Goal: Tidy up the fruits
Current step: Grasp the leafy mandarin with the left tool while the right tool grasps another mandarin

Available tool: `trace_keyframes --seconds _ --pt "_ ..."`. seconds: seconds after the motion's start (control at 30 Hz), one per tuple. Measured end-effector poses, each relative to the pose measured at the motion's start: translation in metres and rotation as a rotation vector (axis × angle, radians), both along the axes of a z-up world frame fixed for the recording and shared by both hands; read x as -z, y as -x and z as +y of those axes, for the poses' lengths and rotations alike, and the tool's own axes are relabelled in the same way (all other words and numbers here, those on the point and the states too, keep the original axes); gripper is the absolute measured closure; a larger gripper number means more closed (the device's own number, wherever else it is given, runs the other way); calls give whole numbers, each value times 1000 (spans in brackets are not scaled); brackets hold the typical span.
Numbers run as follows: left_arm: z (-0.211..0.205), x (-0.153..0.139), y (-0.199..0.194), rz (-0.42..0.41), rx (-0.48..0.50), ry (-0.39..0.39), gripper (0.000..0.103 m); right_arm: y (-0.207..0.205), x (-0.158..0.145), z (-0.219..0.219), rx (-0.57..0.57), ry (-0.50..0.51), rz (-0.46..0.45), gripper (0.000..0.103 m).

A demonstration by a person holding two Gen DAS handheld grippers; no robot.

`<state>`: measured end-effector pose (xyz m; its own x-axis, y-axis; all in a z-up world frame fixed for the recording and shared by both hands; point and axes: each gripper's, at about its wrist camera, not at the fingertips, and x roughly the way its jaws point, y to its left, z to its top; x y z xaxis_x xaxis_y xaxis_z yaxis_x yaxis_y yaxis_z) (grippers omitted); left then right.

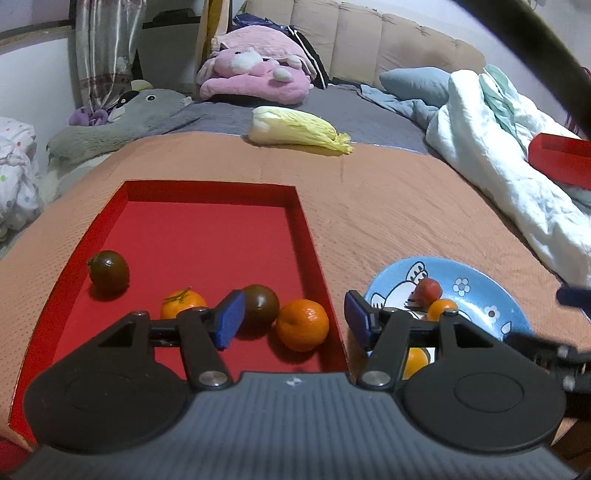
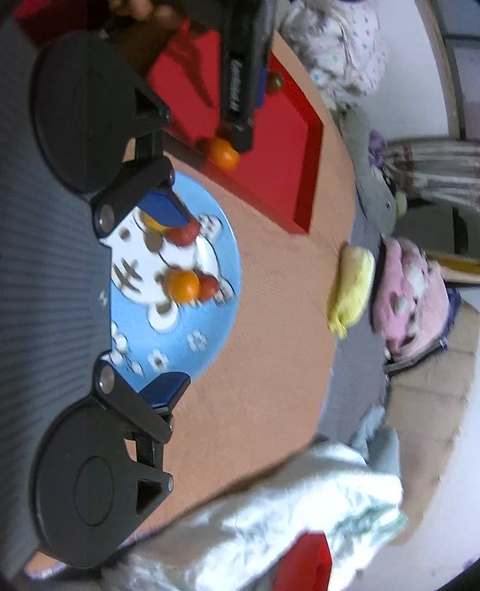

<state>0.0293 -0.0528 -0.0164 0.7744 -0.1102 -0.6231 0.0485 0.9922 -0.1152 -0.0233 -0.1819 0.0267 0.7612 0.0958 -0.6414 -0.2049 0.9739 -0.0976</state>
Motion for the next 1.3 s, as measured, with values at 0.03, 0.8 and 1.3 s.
trace_keyframes --seconds 0.03,0.8,1.3 --pt "2 0 0 0 -3 2 37 -1 2 -2 -21 -45 43 16" --pt "72 8 4 63 -137 -12 37 1 0 48 -383 -180 15 0" --pt "72 39 -34 190 -148 32 39 -15 8 66 -409 -119 18 11"
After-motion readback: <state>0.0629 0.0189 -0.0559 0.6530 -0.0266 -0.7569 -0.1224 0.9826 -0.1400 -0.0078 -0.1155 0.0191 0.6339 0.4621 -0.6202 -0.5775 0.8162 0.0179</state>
